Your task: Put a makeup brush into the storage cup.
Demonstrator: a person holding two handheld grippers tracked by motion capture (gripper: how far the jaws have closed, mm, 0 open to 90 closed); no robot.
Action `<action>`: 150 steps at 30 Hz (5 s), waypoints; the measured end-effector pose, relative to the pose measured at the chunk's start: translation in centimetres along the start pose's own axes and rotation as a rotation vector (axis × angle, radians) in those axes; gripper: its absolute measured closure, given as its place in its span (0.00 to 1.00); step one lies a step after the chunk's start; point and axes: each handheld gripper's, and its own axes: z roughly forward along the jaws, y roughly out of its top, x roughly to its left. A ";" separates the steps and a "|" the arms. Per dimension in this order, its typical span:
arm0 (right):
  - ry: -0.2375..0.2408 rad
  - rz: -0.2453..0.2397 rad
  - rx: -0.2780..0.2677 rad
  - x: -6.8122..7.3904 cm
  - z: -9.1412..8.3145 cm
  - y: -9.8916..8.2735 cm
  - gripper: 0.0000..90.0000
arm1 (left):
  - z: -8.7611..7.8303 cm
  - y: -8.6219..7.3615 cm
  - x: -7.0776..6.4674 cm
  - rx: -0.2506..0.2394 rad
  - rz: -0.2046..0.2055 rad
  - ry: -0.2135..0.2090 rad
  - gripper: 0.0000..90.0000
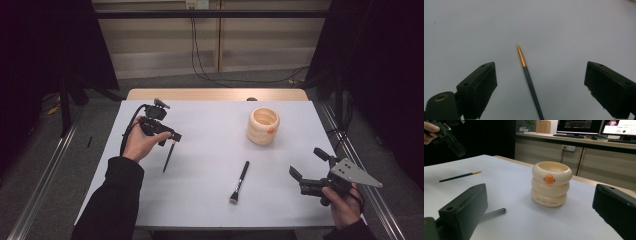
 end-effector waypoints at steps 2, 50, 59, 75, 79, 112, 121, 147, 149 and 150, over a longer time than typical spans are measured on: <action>0.000 -0.009 -0.001 0.0 0.0 0.0 0.00 | 0.1 0.1 -0.1 0.000 0.007 -0.004 0.13; 0.012 -0.009 0.002 0.2 0.0 0.0 0.00 | 5.4 -0.1 0.1 0.262 -0.052 0.060 0.66; 0.008 -0.016 -0.001 0.1 0.1 0.0 0.00 | 5.7 -1.0 0.7 0.288 -0.091 0.048 0.75; 0.012 -0.013 0.005 0.2 0.2 0.0 0.00 | 5.4 -2.0 0.6 0.315 -0.080 0.038 0.85; 0.016 -0.018 0.013 0.3 0.2 -0.1 0.00 | 5.6 -2.0 0.3 0.314 -0.073 0.070 0.89; 0.008 -0.006 0.013 0.2 0.2 -0.1 0.00 | 5.5 -1.8 0.9 0.338 -0.047 0.024 0.94; 0.017 -0.002 0.025 0.2 0.1 -0.1 0.00 | 5.3 -2.0 1.2 0.318 -0.046 0.021 0.94; 0.011 0.000 0.017 0.2 0.2 -0.1 0.00 | 2.6 -2.9 1.7 0.100 -0.088 -0.042 0.94; 0.013 0.000 0.017 0.2 0.2 -0.1 0.00 | 2.1 -3.0 1.8 0.054 -0.096 -0.057 0.94; 0.012 0.001 0.017 0.2 0.2 -0.1 0.00 | 1.9 -3.1 1.7 0.034 -0.109 -0.052 0.94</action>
